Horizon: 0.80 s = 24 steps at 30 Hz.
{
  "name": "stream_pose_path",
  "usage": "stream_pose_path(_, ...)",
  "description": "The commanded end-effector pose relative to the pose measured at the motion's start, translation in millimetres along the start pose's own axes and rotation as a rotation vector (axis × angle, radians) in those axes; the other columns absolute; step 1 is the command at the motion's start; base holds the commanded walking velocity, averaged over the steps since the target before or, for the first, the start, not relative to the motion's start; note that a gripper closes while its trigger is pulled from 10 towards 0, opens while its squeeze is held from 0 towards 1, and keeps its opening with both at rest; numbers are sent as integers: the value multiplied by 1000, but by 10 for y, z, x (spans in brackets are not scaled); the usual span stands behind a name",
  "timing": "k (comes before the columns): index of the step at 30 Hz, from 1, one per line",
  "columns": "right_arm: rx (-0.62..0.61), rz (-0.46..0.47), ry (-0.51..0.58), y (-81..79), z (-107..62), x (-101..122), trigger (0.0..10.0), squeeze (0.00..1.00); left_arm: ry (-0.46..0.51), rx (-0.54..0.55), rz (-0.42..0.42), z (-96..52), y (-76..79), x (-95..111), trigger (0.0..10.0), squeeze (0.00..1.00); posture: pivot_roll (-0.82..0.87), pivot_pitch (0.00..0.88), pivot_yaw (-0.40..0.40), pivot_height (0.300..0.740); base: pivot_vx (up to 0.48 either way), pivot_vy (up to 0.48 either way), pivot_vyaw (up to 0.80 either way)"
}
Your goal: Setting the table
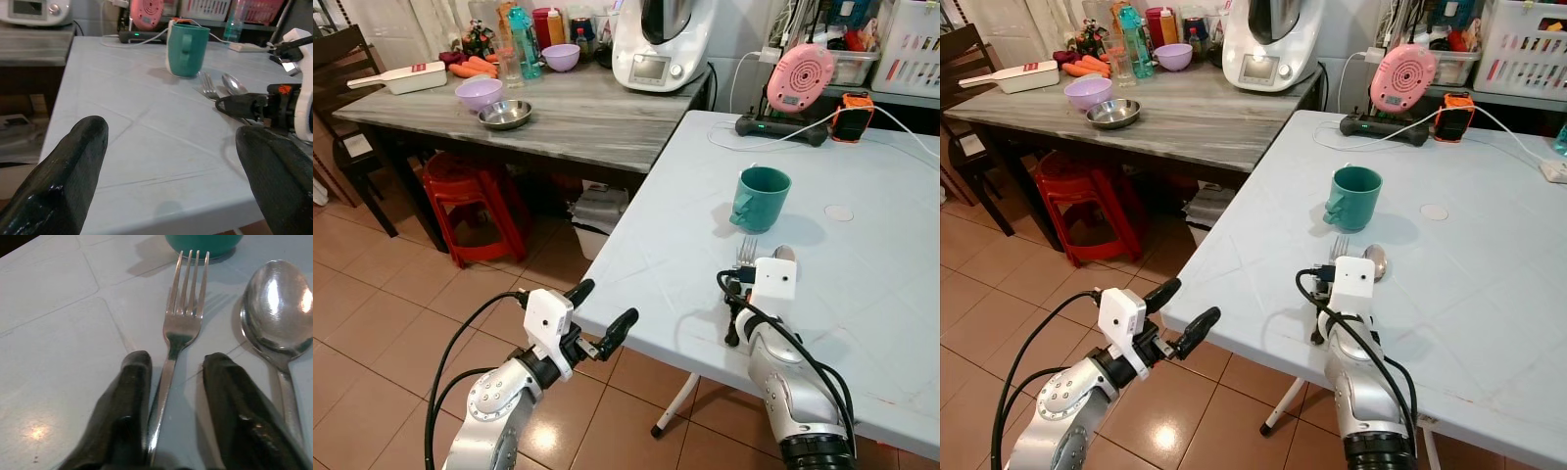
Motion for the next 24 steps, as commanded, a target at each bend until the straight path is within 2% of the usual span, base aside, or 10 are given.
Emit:
stream_pose_path(1,-29,6,-90,70,-4,-242,0,0,0,-39,-4,11,26,44,10000,0,-19,0,73,740,0,0,0)
stream_pose_path(11,-38,21,-127,104,-39,-374,0,0,-26,-109,-14,1,103,33,10000,0,-19,0,74,740,0,0,0)
stream_pose_path(24,-37,58,-128,79,-22,-378,0,0,-32,-110,-13,-11,92,30,10000,0,-9,0,67,740,0,0,0)
Point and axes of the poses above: a point about 5 cm out from each wrist's last joint towards the gripper, its own z axis pointing out of the wrist towards the gripper, its own x axis along the axis of the wrist's last joint, y = z × x, the point moved 6 cm from there along z, pointing out of the wrist towards the gripper, and after that the axes turned 1 degree about -z, right-handed, at the moved point
